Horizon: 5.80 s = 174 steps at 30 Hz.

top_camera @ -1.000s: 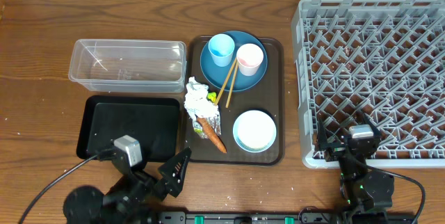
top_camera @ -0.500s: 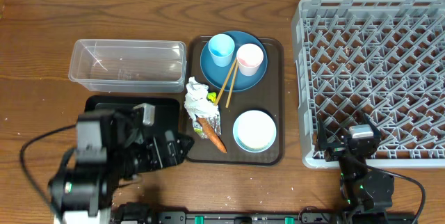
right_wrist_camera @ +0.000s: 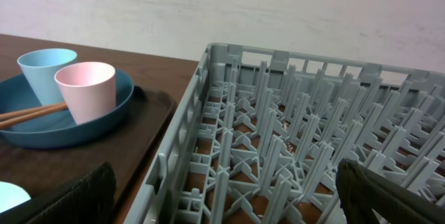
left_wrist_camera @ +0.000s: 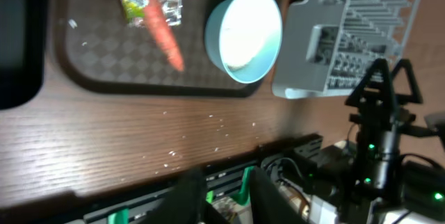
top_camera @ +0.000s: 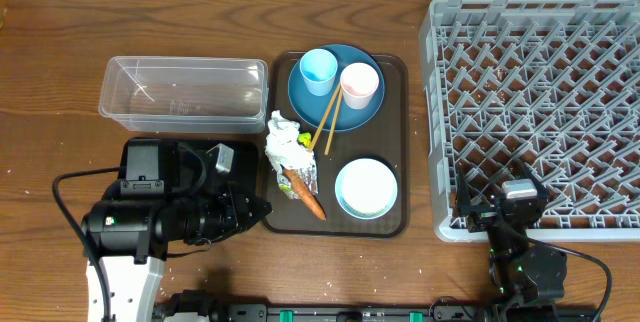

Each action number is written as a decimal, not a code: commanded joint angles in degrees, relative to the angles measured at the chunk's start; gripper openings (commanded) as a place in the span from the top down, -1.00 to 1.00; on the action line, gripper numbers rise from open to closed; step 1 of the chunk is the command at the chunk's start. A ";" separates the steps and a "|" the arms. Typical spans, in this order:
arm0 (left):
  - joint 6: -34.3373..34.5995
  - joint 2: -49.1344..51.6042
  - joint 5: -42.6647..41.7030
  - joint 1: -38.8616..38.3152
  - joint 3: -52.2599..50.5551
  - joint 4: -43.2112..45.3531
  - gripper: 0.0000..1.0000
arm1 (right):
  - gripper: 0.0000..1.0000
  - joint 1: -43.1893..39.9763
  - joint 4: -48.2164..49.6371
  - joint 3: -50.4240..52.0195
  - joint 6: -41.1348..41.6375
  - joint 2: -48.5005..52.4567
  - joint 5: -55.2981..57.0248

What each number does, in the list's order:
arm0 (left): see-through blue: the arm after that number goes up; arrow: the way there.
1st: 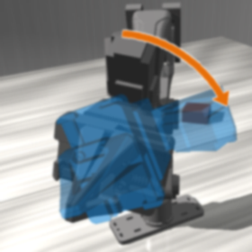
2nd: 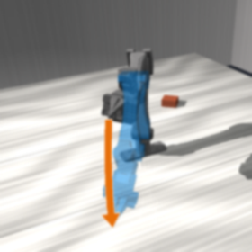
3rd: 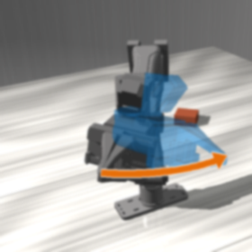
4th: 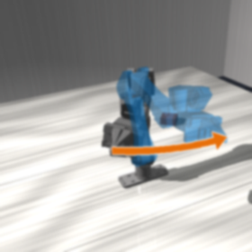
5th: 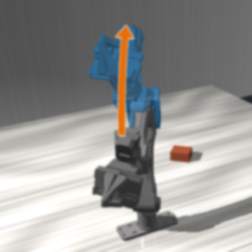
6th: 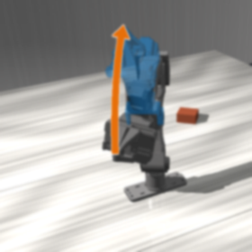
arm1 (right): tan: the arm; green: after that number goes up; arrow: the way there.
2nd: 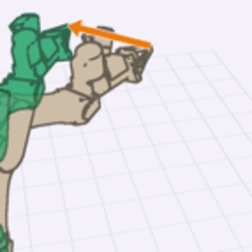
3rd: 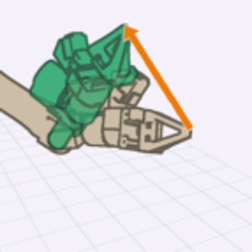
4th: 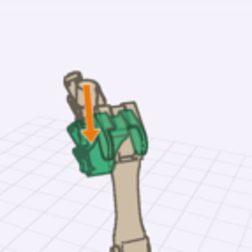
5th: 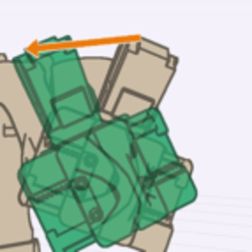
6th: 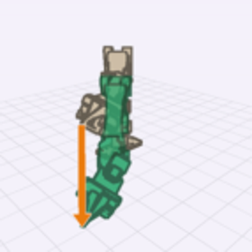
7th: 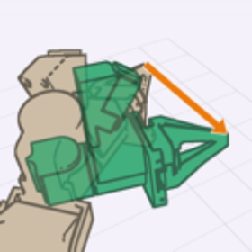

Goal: Sort waste into correct bins and load items into the dishwasher rack
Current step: 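Move the left gripper over the orange carrot on the brown tray, then lower the left gripper and close it on the carrot, then carry the carrot left and release it onto the black tray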

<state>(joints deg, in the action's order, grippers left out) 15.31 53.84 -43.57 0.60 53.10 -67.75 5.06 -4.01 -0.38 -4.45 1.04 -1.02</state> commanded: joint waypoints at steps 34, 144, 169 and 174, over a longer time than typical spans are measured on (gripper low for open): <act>22.40 -0.37 18.93 -21.00 -3.50 7.45 0.88 | -0.99 -0.15 -0.26 0.07 -0.13 -0.02 0.39; 50.03 39.45 53.02 -44.83 -11.02 41.55 0.24 | -0.99 -0.15 -0.24 0.07 -0.13 -0.02 0.39; 44.02 26.88 50.03 -44.81 -10.97 40.85 0.70 | -0.98 -0.15 -0.24 0.07 -0.13 -0.02 0.39; 39.54 21.90 50.01 -44.81 -10.97 38.62 0.70 | -0.98 -0.15 -0.24 0.07 -0.13 -0.02 0.39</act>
<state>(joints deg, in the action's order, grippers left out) 58.65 77.69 6.33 -44.31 42.33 -27.97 5.06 -4.01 -0.38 -4.45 1.06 -1.02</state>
